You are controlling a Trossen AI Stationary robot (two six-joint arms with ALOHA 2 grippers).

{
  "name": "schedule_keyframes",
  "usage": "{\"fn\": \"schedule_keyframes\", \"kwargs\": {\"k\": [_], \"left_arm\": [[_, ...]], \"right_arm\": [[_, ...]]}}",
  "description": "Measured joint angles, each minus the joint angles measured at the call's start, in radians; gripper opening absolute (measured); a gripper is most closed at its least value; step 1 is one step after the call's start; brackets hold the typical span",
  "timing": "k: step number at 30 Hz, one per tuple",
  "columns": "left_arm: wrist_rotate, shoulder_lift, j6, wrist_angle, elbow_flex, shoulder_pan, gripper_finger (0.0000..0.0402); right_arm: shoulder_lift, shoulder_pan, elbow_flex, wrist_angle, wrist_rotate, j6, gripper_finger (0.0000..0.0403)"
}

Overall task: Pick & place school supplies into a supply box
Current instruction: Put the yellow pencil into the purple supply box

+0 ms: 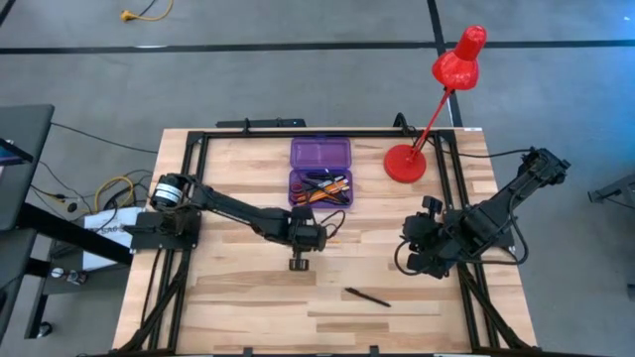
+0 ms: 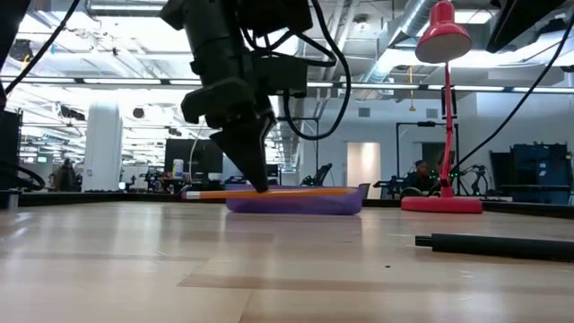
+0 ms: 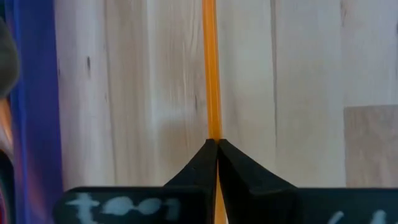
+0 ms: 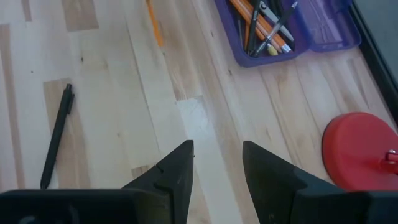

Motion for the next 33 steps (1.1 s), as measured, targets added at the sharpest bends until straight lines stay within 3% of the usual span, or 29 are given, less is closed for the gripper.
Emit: {"fn": "schedule_keyframes", "kwargs": {"k": [24,33], "left_arm": [[0.008,-0.015,0.161,0.005,0.004,0.118,0.0000],[-0.045,-0.020,0.307,-0.045,0.117,0.205,0.0000]], "right_arm": [[0.000,0.000,0.000,-0.023,0.002,0.017,0.0131],[0.000,0.000,0.000,-0.038,0.002,0.027,0.0131]]}}
